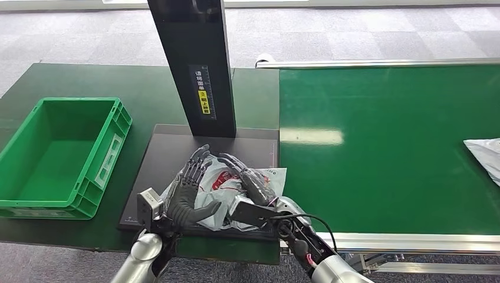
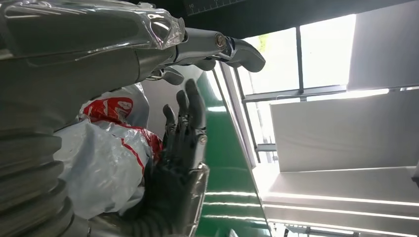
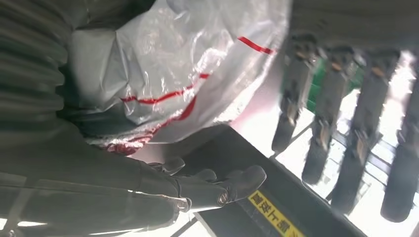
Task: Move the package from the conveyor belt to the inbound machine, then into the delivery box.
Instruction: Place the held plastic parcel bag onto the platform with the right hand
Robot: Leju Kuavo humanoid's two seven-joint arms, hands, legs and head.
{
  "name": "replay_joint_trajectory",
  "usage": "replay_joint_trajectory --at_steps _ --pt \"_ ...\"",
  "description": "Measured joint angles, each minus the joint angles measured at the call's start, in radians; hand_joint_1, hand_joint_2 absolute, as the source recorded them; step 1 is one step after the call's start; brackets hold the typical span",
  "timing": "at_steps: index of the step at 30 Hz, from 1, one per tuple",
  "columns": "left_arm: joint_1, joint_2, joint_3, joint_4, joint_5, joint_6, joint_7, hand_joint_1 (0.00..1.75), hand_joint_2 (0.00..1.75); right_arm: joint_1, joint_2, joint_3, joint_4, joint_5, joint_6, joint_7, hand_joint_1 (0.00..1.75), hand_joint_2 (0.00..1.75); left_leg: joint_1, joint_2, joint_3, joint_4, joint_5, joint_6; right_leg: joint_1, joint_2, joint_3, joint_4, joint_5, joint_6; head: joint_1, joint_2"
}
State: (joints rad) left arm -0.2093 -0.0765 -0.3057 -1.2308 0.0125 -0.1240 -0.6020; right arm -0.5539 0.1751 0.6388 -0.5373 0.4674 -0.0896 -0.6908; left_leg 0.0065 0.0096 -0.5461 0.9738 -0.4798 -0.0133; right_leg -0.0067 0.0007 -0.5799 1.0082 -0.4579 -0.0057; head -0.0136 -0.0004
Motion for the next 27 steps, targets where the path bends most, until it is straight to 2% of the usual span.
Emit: replay_joint_trajectory --at_steps 14,21,27 --pt "0.0 0.001 0.0 0.001 -0.042 -0.024 0.008 0.0 1.75 0.089 -0.047 -0.081 -0.244 -0.158 0.043 -0.004 0.0 1.75 0.0 -0.001 -0.001 0.0 0.0 0.0 0.0 0.0 -0.001 0.0 0.0 0.0 0.0 0.0" --pt "-0.018 0.009 -0.013 0.018 -0.31 0.154 0.071 0.0 1.75 0.157 -0.078 -0.093 -0.426 -0.236 0.086 -0.005 0.0 1.75 0.0 -0.001 -0.001 0.0 0.0 0.0 0.0 0.0 -0.001 0.0 0.0 0.0 0.0 0.0" --pt "-0.043 0.027 -0.053 0.076 -0.533 0.183 0.2 0.0 1.75 0.187 -0.088 -0.109 -0.5 -0.23 0.12 -0.005 0.0 1.75 0.0 -0.001 -0.001 0.0 0.0 0.0 0.0 0.0 -0.001 0.0 0.0 0.0 0.0 0.0"
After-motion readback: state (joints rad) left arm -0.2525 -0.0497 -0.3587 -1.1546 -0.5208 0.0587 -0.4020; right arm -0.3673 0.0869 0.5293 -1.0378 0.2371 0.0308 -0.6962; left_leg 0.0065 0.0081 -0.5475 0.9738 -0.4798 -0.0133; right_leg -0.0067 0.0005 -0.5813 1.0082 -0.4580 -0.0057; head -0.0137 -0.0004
